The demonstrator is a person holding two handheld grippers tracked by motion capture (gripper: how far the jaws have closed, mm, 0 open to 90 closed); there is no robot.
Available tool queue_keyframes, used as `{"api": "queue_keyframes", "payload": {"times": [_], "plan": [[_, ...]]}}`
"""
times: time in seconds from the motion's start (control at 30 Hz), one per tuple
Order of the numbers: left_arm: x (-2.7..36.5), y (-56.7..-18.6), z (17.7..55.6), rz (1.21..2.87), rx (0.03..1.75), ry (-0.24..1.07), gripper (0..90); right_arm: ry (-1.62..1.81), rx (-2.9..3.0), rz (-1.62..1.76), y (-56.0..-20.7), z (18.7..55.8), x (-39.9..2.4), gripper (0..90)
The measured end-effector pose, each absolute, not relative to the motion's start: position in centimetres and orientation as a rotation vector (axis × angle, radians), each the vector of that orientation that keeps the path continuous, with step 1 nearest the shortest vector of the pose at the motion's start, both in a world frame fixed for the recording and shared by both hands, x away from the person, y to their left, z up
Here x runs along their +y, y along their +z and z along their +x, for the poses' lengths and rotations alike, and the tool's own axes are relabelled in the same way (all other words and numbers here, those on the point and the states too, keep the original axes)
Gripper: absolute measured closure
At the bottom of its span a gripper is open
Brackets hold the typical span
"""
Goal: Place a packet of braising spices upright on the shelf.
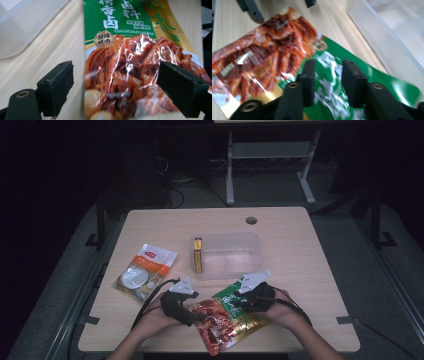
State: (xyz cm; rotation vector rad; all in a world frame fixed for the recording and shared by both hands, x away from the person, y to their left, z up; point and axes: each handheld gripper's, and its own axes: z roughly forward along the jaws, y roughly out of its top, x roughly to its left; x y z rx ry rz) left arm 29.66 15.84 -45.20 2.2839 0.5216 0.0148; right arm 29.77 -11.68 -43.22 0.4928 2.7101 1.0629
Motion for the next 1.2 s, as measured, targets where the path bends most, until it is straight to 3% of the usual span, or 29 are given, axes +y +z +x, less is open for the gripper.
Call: {"api": "queue_keyframes", "payload": {"times": [0.3, 0.83, 1.0, 1.2], "plan": [[12.7, -46.1, 30.2, 2.313, 0.546, 0.042, 12.9, 1.06, 2.631, 0.663, -43.3, 28.8, -15.9, 38.2], [11.5, -47.0, 29.4, 2.341, 0.496, 0.113, 14.2, 1.085, 2.634, 0.689, -43.5, 29.1, -16.8, 32.0], [11.6, -46.9, 29.2, 2.348, 0.468, 0.134, 24.5, 1.102, 2.612, 0.713, -43.4, 29.2, -17.2, 31.8], [11.4, -46.7, 28.9, 2.344, 0.41, 0.136, 45.1, 1.109, 2.597, 0.728, -43.2, 29.4, -17.5, 30.6]]}}
